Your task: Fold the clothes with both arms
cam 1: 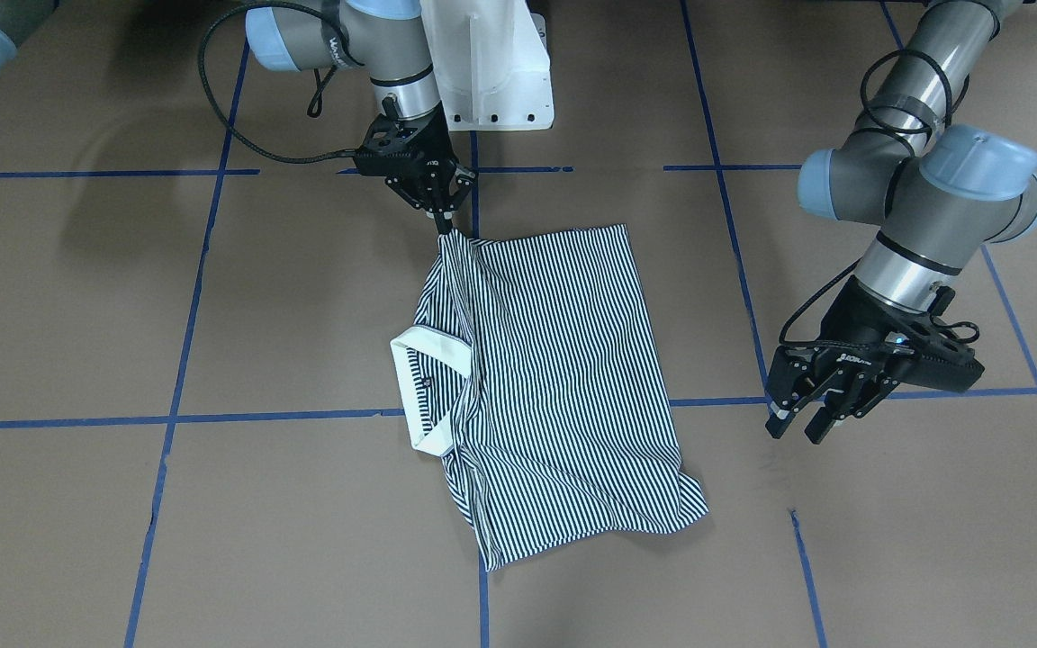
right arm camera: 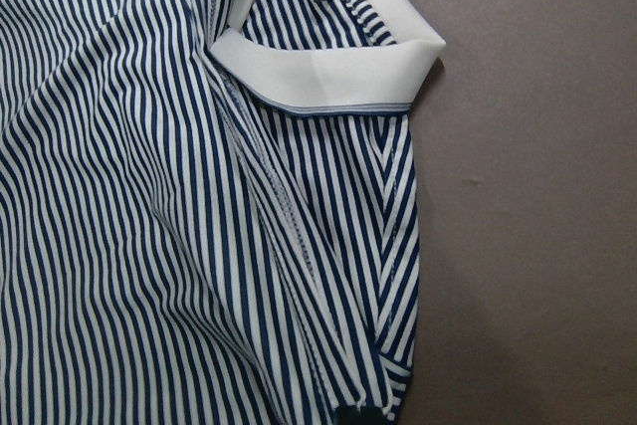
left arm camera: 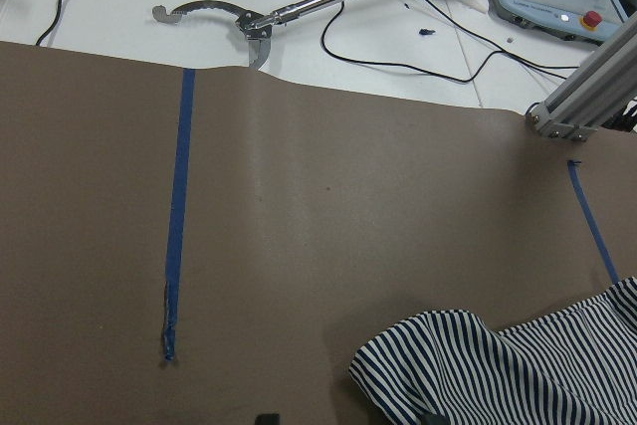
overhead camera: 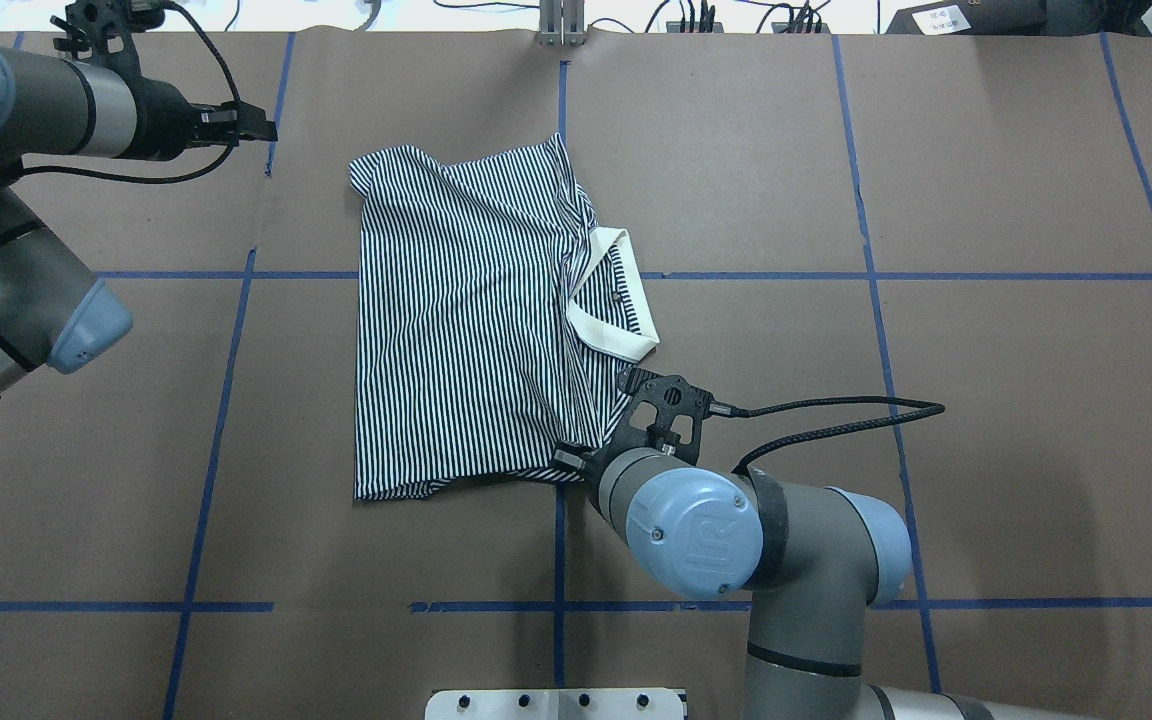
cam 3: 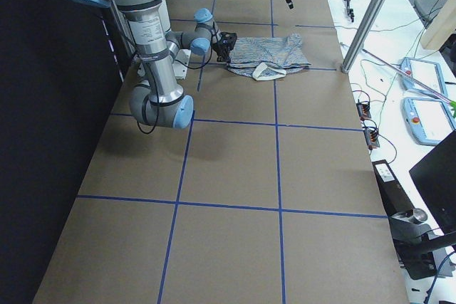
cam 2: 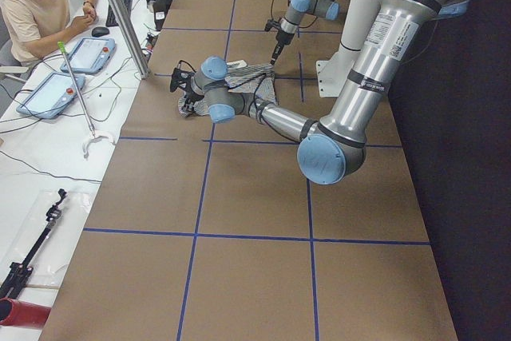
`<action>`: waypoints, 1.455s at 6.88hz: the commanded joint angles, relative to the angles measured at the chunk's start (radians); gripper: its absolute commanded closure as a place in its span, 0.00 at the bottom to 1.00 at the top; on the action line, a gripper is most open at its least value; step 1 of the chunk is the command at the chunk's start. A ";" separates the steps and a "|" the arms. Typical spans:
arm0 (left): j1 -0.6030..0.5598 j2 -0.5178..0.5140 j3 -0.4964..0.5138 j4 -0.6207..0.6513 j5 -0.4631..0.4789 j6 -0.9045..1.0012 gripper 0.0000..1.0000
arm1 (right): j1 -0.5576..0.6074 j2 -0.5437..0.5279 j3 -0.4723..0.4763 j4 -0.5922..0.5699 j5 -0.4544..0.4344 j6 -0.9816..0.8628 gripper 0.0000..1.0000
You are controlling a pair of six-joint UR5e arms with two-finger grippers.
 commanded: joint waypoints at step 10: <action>0.002 0.007 -0.004 0.000 0.002 -0.009 0.42 | 0.044 0.105 -0.149 0.008 -0.027 0.021 0.29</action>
